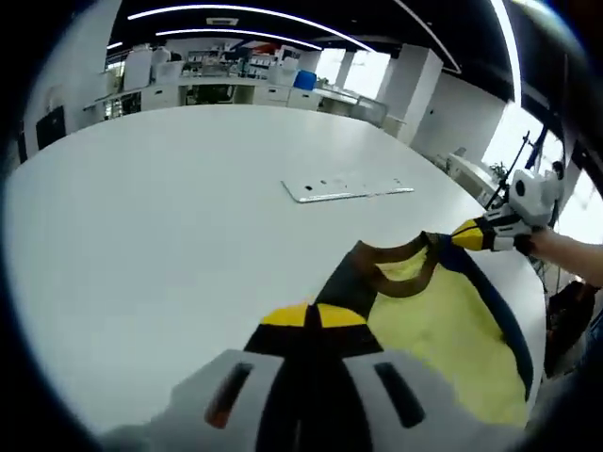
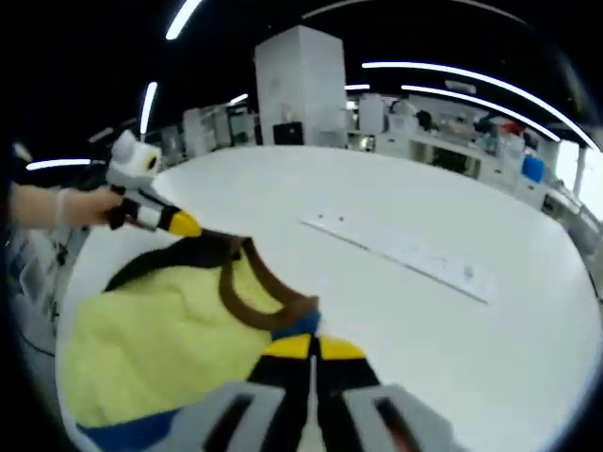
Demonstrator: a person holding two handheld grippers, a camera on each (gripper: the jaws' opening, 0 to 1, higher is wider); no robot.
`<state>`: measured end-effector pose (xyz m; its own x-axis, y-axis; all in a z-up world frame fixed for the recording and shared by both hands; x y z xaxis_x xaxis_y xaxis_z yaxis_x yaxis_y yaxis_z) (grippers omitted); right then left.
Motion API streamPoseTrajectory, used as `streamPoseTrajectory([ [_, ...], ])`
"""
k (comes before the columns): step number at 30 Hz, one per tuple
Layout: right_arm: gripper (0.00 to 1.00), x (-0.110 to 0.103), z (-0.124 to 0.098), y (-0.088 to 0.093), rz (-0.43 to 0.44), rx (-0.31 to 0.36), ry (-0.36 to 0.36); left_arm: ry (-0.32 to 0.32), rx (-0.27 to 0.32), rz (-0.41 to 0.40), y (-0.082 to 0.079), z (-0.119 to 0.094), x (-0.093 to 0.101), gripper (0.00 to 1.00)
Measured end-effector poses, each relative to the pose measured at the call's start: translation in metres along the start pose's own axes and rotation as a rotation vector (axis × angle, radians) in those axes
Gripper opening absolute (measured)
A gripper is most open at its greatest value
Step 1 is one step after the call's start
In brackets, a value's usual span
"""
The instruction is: Fold the garment on the visible template until the final outline fits inside the template.
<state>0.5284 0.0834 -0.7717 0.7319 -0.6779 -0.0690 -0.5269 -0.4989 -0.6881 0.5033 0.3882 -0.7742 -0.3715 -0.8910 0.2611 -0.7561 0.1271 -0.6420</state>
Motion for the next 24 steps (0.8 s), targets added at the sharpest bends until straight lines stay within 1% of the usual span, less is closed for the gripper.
streamPoseTrajectory([
  [2,0.00,0.001,0.003,0.001,0.003,-0.011,0.000,-0.010,-0.008,0.002,0.002,0.000,-0.001,0.00],
  [4,0.00,0.007,0.011,-0.001,0.010,-0.018,0.001,-0.013,-0.010,-0.002,0.004,0.000,-0.002,0.00],
  [6,0.00,0.007,0.012,0.000,0.014,-0.023,0.003,-0.017,-0.013,-0.005,0.004,0.001,-0.004,0.00],
  [11,0.00,0.008,0.016,0.001,0.017,-0.031,0.001,-0.014,-0.025,-0.001,0.009,0.001,-0.003,0.00],
  [14,0.00,0.006,0.017,0.002,0.023,-0.038,0.000,-0.006,-0.025,0.000,0.009,0.003,-0.005,0.00],
  [15,0.00,0.007,0.019,0.005,0.025,-0.043,0.000,-0.002,-0.024,0.006,0.010,0.004,-0.004,0.00],
  [18,0.00,0.005,0.018,0.005,0.033,-0.046,-0.011,0.008,-0.026,0.023,0.011,0.006,-0.002,0.00],
  [19,0.00,0.005,0.017,0.004,0.037,-0.046,-0.013,0.009,-0.029,0.041,0.011,0.006,0.000,0.02],
  [20,0.01,0.004,0.016,0.004,0.037,-0.045,-0.013,0.011,-0.027,0.056,0.011,0.006,0.001,0.06],
  [21,0.09,0.004,0.014,0.002,0.039,-0.037,-0.021,0.014,-0.022,0.063,0.011,0.005,0.003,0.12],
  [22,0.16,0.002,0.012,0.001,0.043,-0.035,-0.028,0.019,-0.020,0.075,0.013,0.002,0.007,0.22],
  [24,0.28,-0.005,0.005,-0.001,0.028,-0.030,-0.054,0.024,-0.018,0.112,0.012,-0.001,0.012,0.35],
])
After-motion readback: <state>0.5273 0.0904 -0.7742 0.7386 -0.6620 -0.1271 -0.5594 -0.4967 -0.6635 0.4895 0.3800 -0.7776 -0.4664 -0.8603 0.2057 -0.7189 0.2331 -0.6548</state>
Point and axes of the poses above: the point that each gripper's makers call its tool centre point, and the gripper's own axes: z roughly forward along the fingers, x roughly to its right, y roughly out of its underside, the point moved 8 cm from there along -z, roughly backward along the fingers, and after that the axes turned 9 degrees about -x, right-handed, at the moved point
